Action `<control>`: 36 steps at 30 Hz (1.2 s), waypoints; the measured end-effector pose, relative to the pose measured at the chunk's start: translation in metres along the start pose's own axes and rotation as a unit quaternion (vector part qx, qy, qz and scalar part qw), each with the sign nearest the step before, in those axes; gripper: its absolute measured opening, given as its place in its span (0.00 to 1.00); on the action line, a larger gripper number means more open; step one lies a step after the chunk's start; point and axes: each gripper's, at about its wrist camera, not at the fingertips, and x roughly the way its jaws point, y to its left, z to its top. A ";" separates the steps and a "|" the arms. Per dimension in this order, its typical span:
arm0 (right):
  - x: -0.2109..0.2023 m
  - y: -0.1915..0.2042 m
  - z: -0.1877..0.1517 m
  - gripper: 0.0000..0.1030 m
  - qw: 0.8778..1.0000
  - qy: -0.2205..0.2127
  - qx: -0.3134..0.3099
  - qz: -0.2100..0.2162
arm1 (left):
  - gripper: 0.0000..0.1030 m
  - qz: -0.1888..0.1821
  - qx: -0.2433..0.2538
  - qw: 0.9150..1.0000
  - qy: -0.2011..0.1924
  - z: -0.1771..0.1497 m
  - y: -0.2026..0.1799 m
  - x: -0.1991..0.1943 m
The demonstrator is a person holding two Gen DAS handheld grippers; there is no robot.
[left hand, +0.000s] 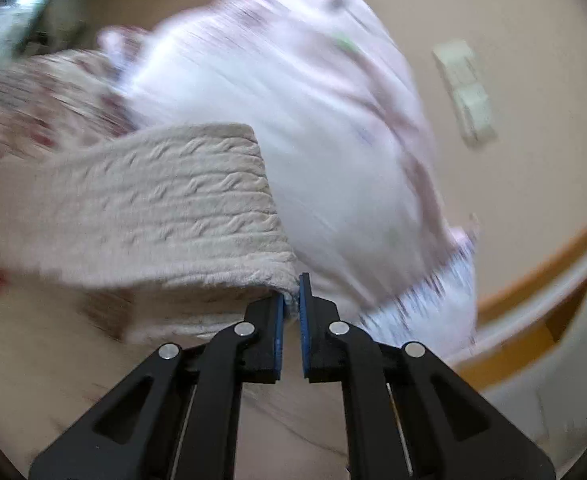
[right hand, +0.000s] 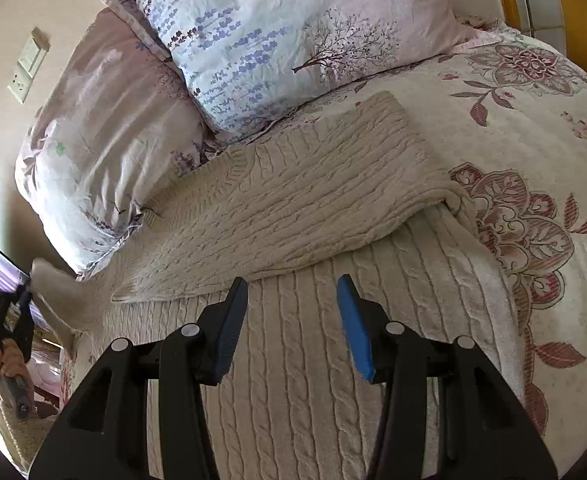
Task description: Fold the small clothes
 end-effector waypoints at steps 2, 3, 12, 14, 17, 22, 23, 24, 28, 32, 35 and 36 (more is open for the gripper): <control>-0.002 0.000 -0.001 0.47 1.000 -0.002 -0.003 -0.002 | 0.06 -0.020 0.026 0.999 0.035 -0.027 -0.023 0.029; -0.003 0.000 -0.001 0.47 1.000 -0.003 -0.004 -0.002 | 0.06 -0.027 0.042 0.997 0.061 -0.047 -0.035 0.049; -0.007 0.009 -0.002 0.47 0.999 0.004 -0.041 -0.028 | 0.15 0.032 0.075 0.971 0.223 -0.164 -0.036 0.150; -0.008 0.023 0.002 0.47 0.997 0.006 -0.074 -0.034 | 0.22 0.025 0.071 0.970 0.231 -0.165 -0.031 0.143; -0.008 0.057 0.010 0.47 0.990 0.005 -0.139 -0.023 | 0.32 0.013 0.065 0.974 0.219 -0.151 -0.019 0.114; 0.010 0.143 -0.001 0.47 0.959 0.014 -0.282 0.033 | 0.34 0.062 0.069 0.982 0.162 -0.120 0.014 0.064; 0.015 0.158 -0.006 0.47 0.951 0.019 -0.305 0.044 | 0.34 0.072 0.069 0.982 0.158 -0.116 0.021 0.056; 0.020 0.173 -0.011 0.47 0.943 0.022 -0.329 0.054 | 0.34 0.078 0.073 0.982 0.155 -0.116 0.027 0.045; 0.052 0.228 -0.037 0.47 0.903 0.036 -0.421 0.074 | 0.34 0.105 0.137 0.973 0.154 -0.118 0.029 0.027; 0.093 0.265 -0.059 0.47 0.878 0.067 -0.469 0.073 | 0.34 0.152 0.189 0.958 0.154 -0.115 0.029 0.035; 0.112 0.275 -0.070 0.47 0.869 0.082 -0.483 0.070 | 0.33 0.171 0.195 0.953 0.153 -0.110 0.037 0.042; 0.117 0.278 -0.073 0.47 0.866 0.085 -0.489 0.067 | 0.29 0.173 0.197 0.953 0.150 -0.108 0.039 0.043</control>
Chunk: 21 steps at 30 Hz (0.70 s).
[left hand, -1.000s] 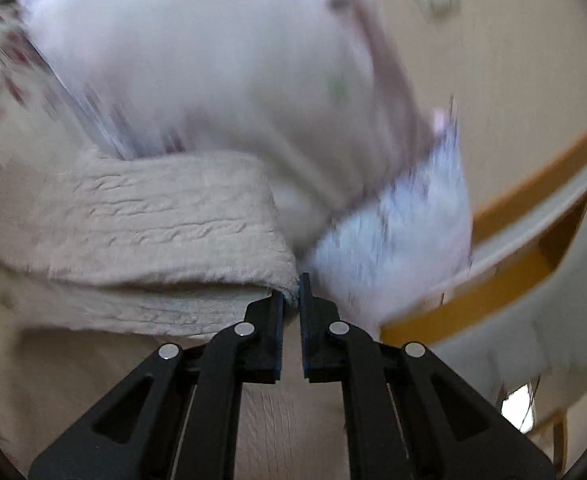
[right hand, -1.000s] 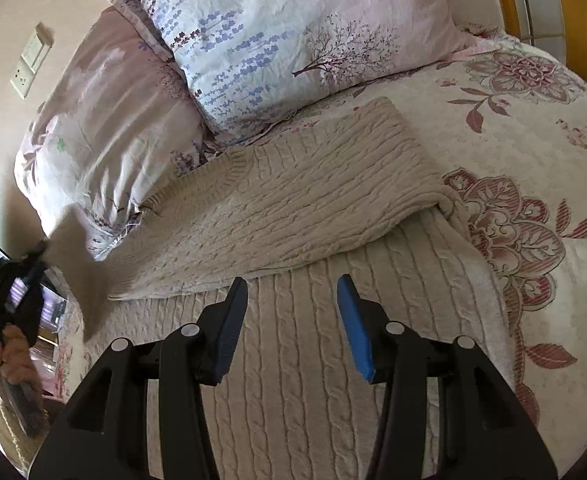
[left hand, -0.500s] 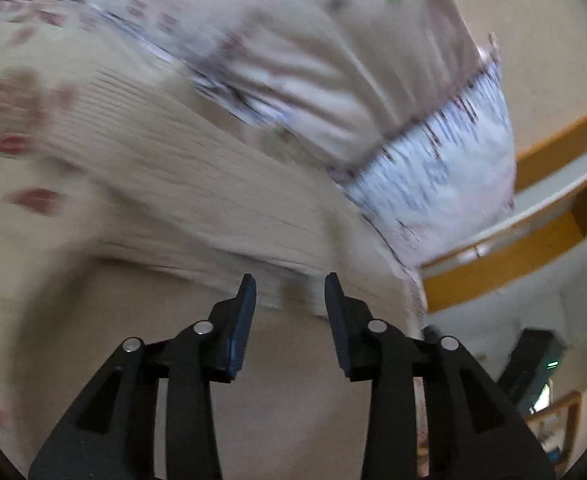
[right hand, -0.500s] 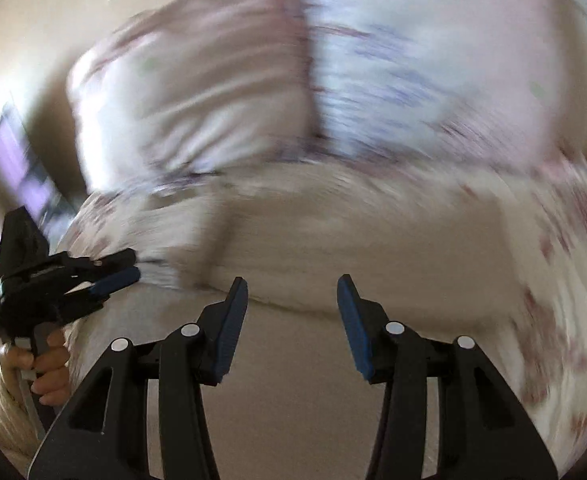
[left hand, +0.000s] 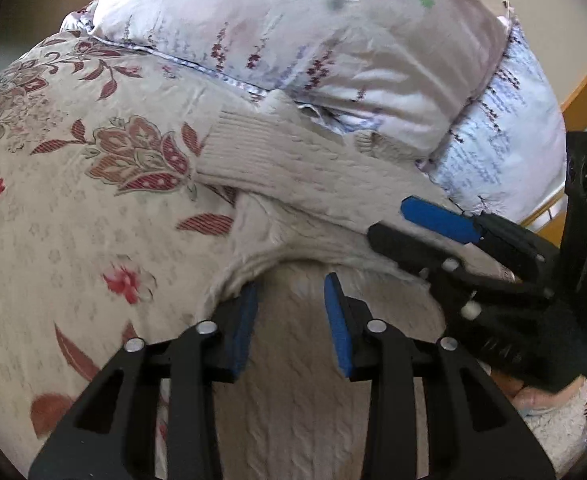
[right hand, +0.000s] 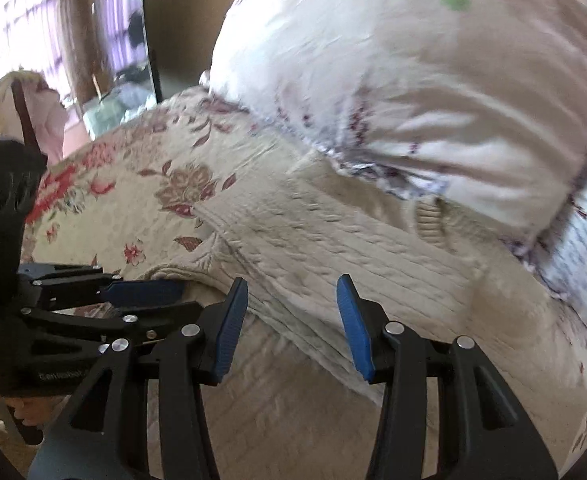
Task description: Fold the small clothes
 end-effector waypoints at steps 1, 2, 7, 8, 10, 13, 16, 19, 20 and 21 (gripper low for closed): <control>0.007 0.005 0.001 0.46 1.000 0.006 -0.012 -0.006 | 0.25 0.009 0.001 1.000 -0.004 0.002 0.002 0.000; 0.011 0.008 0.003 0.46 1.000 0.009 -0.022 -0.011 | 0.24 0.013 -0.002 1.000 -0.005 0.003 0.005 0.000; 0.028 0.021 0.005 0.46 0.997 0.021 -0.061 -0.029 | 0.11 -0.005 -0.047 0.999 -0.011 0.003 0.028 -0.002; 0.031 0.023 0.005 0.46 0.997 0.022 -0.069 -0.035 | 0.11 -0.007 -0.049 0.999 -0.012 0.003 0.028 -0.003; 0.037 0.027 0.004 0.41 0.995 0.020 -0.081 -0.048 | 0.11 -0.008 -0.050 0.999 -0.015 0.002 0.028 -0.004; 0.042 0.027 0.004 0.13 0.996 0.017 -0.074 -0.056 | 0.11 -0.004 -0.049 0.999 -0.017 0.001 0.027 -0.004; 0.036 0.014 0.007 0.10 0.998 -0.004 -0.024 -0.051 | 0.11 -0.002 -0.051 0.999 -0.018 0.001 0.026 -0.004; 0.012 -0.013 0.007 0.10 0.996 -0.046 0.043 -0.054 | 0.11 0.000 -0.052 0.998 -0.020 0.001 0.026 -0.004; -0.005 -0.032 0.003 0.10 0.992 -0.073 0.090 -0.053 | 0.11 0.000 -0.053 0.998 -0.020 0.001 0.026 -0.004; -0.018 -0.047 -0.004 0.10 0.986 -0.090 0.126 -0.056 | 0.11 0.000 -0.054 0.998 -0.020 0.001 0.026 -0.003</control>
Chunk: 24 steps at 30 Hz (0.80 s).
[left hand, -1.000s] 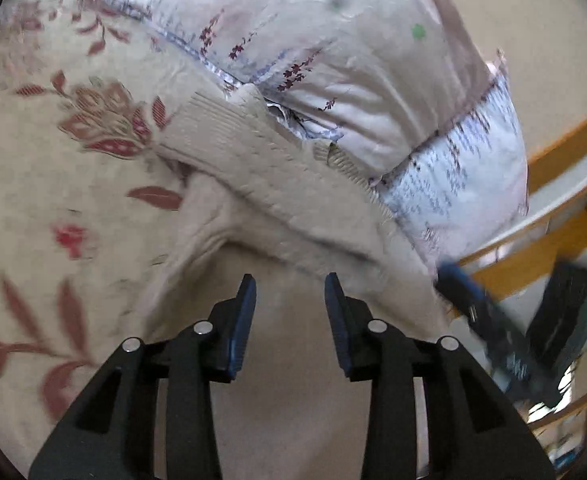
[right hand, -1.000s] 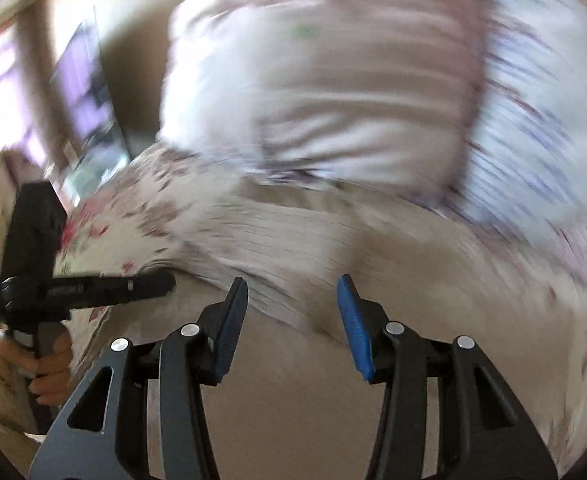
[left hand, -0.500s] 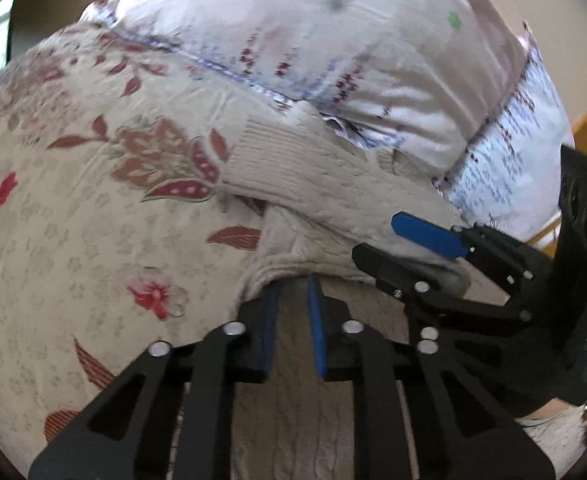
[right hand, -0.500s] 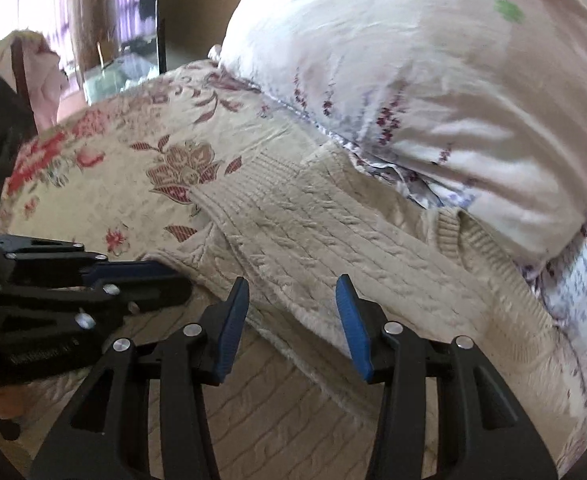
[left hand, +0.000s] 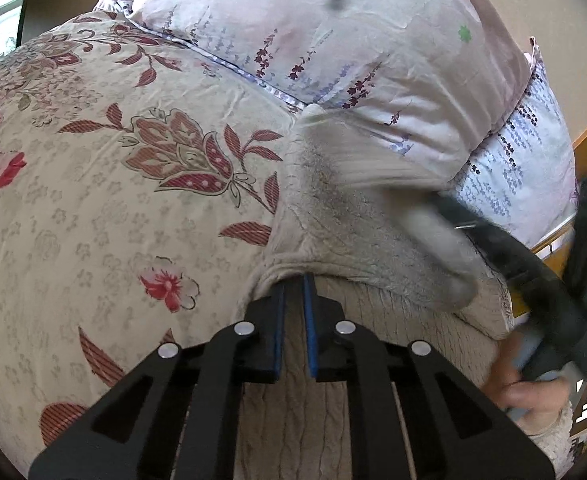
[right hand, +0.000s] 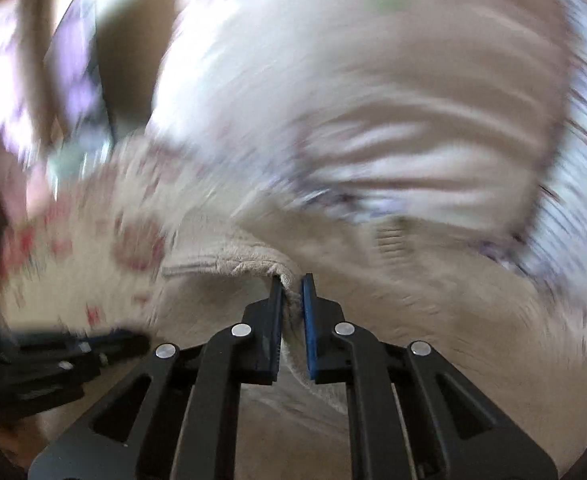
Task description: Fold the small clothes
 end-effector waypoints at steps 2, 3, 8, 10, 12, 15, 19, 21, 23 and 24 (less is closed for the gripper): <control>-0.031 -0.051 -0.010 0.10 0.993 -0.036 0.110 -0.010 | 0.11 -0.003 -0.002 1.000 0.000 0.000 0.001 0.000; -0.042 -0.071 -0.019 0.10 0.987 -0.045 0.151 -0.014 | 0.11 -0.005 -0.004 1.000 0.000 -0.001 0.001 0.000; -0.083 -0.163 -0.094 0.15 0.953 -0.008 0.296 -0.063 | 0.11 -0.015 -0.013 1.000 0.002 -0.001 0.003 -0.001; -0.095 -0.189 -0.111 0.35 0.939 0.015 0.338 -0.065 | 0.12 -0.018 -0.012 1.000 0.004 -0.001 0.003 -0.002; -0.113 -0.215 -0.116 0.53 0.922 0.004 0.382 -0.059 | 0.13 -0.019 -0.013 1.000 0.005 -0.001 0.003 -0.003; -0.128 -0.238 -0.116 0.53 0.907 -0.009 0.416 -0.063 | 0.14 -0.021 -0.016 1.000 0.006 -0.001 0.002 -0.003; -0.119 -0.254 -0.120 0.51 0.894 0.019 0.442 -0.073 | 0.15 -0.018 -0.015 1.000 0.004 -0.001 0.002 -0.003; -0.114 -0.256 -0.124 0.46 0.893 0.029 0.441 -0.089 | 0.15 -0.018 -0.015 1.000 0.004 -0.001 0.002 -0.003; -0.108 -0.258 -0.129 0.42 0.894 0.037 0.438 -0.088 | 0.15 -0.017 -0.014 1.000 0.004 -0.001 0.002 -0.002; -0.103 -0.258 -0.131 0.40 0.896 0.045 0.434 -0.083 | 0.15 -0.017 -0.014 1.000 0.004 -0.001 0.001 -0.002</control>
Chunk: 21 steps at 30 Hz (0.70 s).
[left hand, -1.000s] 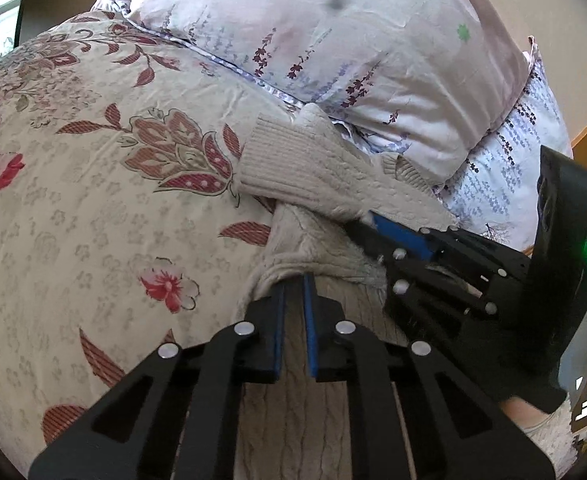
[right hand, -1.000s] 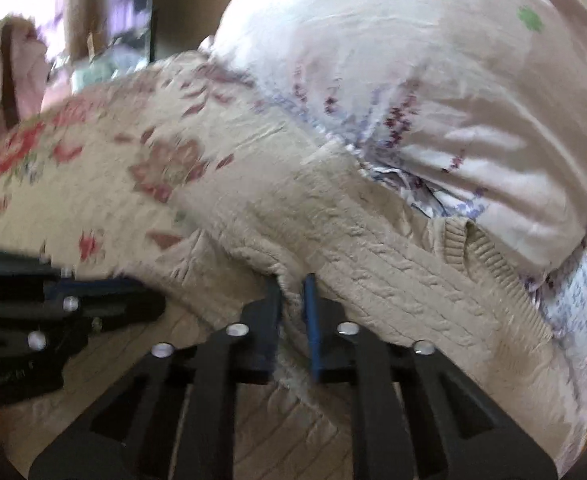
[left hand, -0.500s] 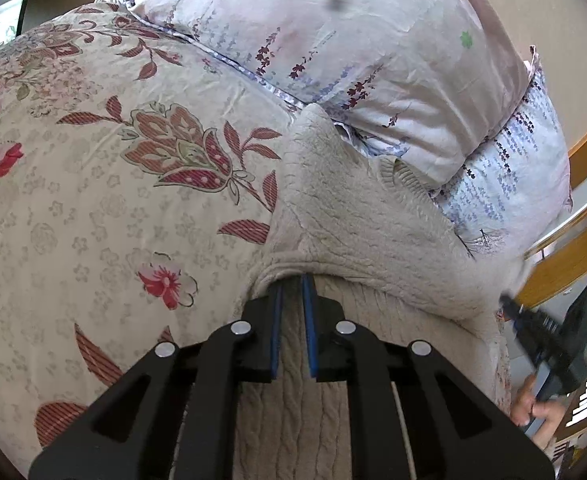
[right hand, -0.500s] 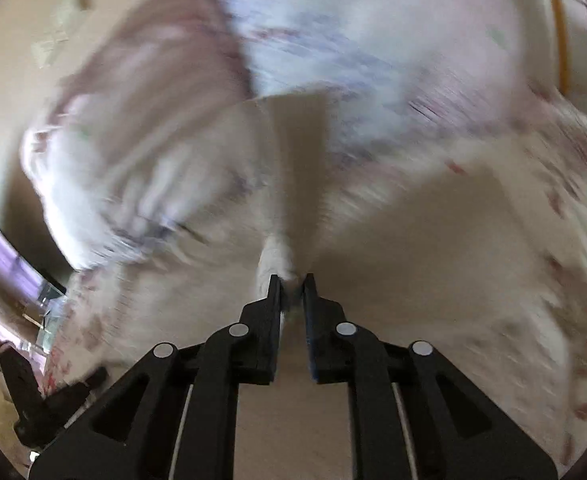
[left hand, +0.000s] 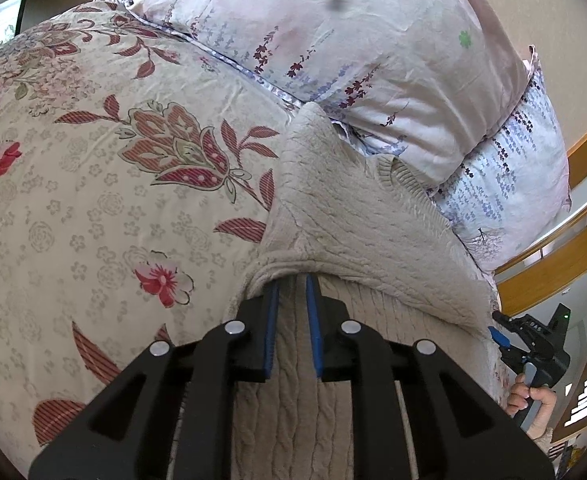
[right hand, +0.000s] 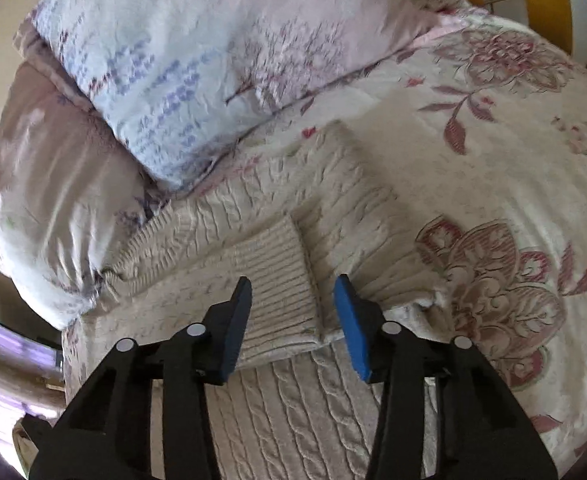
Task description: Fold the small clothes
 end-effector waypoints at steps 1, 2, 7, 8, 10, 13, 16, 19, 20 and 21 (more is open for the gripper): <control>0.006 0.001 -0.001 0.39 1.000 0.010 -0.006 -0.002 | 0.15 0.001 0.000 1.000 0.000 0.000 0.000 0.000; 0.008 0.001 -0.003 0.38 1.000 0.013 -0.009 -0.002 | 0.15 0.001 0.000 1.000 0.000 0.000 0.000 0.000; 0.009 0.017 -0.001 0.11 0.998 0.003 -0.058 -0.001 | 0.17 0.001 0.001 1.000 -0.002 0.000 -0.001 0.001; 0.002 0.025 0.000 0.10 0.997 -0.019 -0.076 0.009 | 0.17 0.001 0.002 1.000 -0.002 0.000 -0.002 0.001; -0.020 0.042 0.001 0.10 0.990 -0.082 -0.114 0.030 | 0.18 0.002 0.003 1.000 -0.003 0.000 -0.002 0.001; -0.038 0.055 0.001 0.10 0.979 -0.142 -0.145 0.010 | 0.18 0.001 0.003 1.000 -0.002 0.000 -0.002 0.001; -0.006 0.041 0.008 0.10 0.988 -0.082 -0.127 -0.045 | 0.18 0.001 0.004 1.000 -0.002 0.000 -0.002 0.001; 0.019 0.020 0.009 0.12 0.993 -0.022 -0.095 -0.062 | 0.19 -0.002 0.004 1.000 -0.001 0.000 -0.002 0.001; 0.016 0.017 0.008 0.16 0.994 -0.023 -0.092 -0.057 | 0.20 -0.004 0.004 1.000 -0.001 0.000 -0.002 0.001; 0.012 0.017 0.007 0.26 0.994 -0.023 -0.091 -0.055 | 0.21 -0.007 0.003 1.000 0.000 0.000 -0.002 0.001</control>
